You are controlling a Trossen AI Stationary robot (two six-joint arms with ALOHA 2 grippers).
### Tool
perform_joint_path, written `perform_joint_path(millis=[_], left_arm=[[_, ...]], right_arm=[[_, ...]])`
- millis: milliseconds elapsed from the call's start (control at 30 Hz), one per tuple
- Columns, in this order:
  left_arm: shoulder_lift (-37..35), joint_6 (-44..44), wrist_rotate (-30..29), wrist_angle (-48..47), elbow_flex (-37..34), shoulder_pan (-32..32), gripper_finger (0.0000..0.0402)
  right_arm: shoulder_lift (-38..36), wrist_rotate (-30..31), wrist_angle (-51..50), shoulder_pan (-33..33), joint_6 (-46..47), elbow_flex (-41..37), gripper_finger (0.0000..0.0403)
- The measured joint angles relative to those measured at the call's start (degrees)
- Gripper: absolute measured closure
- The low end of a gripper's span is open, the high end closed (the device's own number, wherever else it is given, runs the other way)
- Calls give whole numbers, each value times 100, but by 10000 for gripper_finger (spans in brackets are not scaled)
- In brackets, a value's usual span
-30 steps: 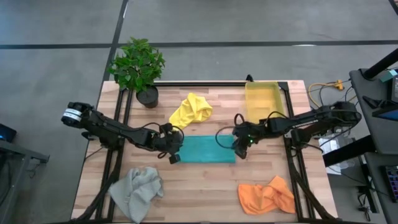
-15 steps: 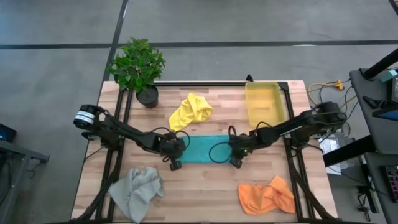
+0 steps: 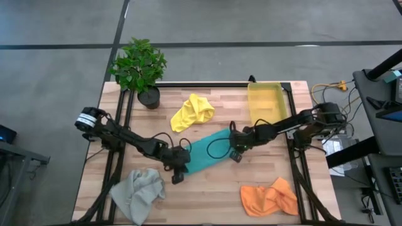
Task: Fold microfiber towels
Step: Fold the blue microfiber towel
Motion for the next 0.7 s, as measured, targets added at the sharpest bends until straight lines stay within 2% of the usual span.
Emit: perform_joint_path(millis=[100, 200, 400, 600, 700], left_arm=[[-4, 8, 262, 65, 46, -8, 402], [-94, 20, 240, 54, 81, -2, 402], [-331, 230, -718, -3, 96, 48, 402], [-210, 376, -959, -661, 95, 543, 402], [-184, 389, -1399, -1038, 94, 802, 401]], right_arm=[[-56, 8, -278, -82, -256, 58, 394], [-264, 58, -256, -85, -315, 60, 394], [-778, 277, -127, 70, -64, 60, 394], [-968, 181, 579, 343, 209, 60, 394], [-837, 80, 742, 437, 600, 62, 394]])
